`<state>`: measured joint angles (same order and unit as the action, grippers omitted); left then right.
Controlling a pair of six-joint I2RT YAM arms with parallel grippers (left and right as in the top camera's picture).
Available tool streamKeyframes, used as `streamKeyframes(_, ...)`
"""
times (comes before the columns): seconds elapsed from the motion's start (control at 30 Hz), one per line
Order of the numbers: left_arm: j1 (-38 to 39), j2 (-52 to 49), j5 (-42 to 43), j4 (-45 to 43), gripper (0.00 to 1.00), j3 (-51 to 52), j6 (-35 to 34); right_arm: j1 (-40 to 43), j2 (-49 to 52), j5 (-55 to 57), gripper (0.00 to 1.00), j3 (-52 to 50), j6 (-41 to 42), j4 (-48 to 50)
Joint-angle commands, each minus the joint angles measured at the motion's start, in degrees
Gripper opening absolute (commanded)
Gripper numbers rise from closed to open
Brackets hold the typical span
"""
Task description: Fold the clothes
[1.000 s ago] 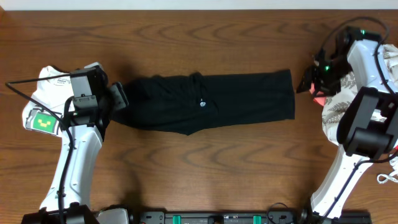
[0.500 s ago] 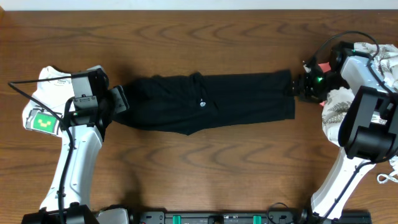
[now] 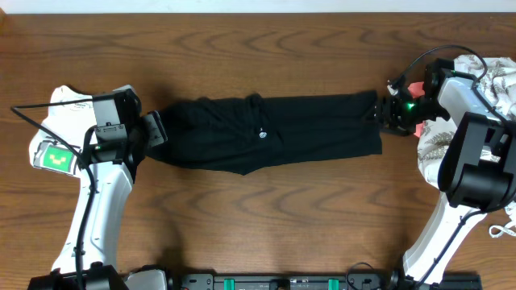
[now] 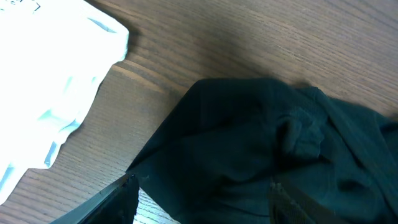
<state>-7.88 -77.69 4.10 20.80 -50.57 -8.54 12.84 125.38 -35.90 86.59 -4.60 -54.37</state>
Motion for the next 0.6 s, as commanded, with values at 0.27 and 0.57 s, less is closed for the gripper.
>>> streamKeyframes(0.27,-0.1,-0.3,-0.1,0.8,0.67,-0.1,1.2,-1.0,3.3,7.8,0.24,-2.9,5.7,2.8)
streamKeyframes(0.57,-0.1,-0.3,-0.1,1.9,0.67,-0.1,1.2,-1.0,3.3,7.8,0.01,-2.9,8.9,6.6)
